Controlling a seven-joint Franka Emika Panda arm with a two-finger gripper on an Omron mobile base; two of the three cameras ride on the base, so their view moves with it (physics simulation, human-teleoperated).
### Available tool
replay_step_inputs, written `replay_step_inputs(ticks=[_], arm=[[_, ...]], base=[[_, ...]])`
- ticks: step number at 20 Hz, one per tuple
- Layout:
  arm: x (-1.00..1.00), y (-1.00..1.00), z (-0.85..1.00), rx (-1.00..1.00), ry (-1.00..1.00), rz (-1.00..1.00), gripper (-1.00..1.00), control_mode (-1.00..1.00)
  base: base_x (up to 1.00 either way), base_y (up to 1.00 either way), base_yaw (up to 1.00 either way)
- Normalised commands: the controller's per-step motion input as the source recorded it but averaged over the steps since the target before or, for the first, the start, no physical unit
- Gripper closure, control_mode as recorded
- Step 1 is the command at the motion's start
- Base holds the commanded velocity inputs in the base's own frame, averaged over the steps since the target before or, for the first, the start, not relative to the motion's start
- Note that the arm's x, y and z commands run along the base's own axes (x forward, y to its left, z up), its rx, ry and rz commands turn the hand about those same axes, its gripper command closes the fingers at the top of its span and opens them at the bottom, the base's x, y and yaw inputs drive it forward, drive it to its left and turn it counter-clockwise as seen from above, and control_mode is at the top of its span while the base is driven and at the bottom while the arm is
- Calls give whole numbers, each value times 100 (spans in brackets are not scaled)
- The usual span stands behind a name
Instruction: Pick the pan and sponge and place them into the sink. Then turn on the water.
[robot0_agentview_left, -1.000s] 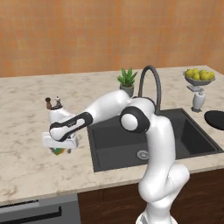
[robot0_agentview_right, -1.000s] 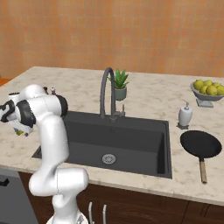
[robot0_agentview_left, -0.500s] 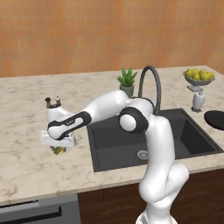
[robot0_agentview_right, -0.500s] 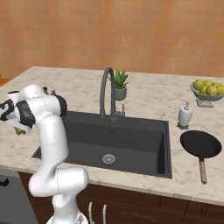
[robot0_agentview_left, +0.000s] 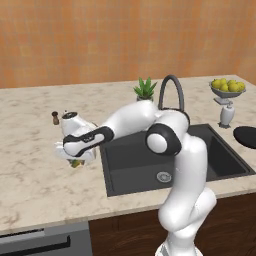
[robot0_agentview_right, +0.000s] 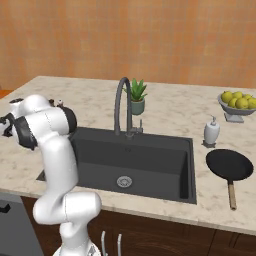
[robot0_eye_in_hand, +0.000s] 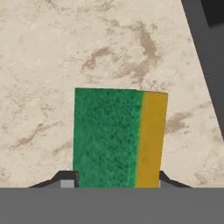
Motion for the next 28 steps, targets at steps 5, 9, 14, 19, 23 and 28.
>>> replay_step_inputs(ticks=[5, 9, 14, 19, 23, 28], arm=[[0, -100, 1, 0, 16, -4, 100, -100], [0, -100, 0, 0, 19, -5, 100, -100], [0, -100, -2, 0, 13, -6, 100, -100], [15, -100, -17, 0, 0, -6, 100, -100], [22, -83, -38, -1, 0, 0, 100, -100], [9, -21, -63, 0, 6, 0, 100, -100]], base=[[0, 0, 0], [0, 0, 0], [0, 0, 0], [0, 0, 0], [0, 0, 0], [0, 0, 0]])
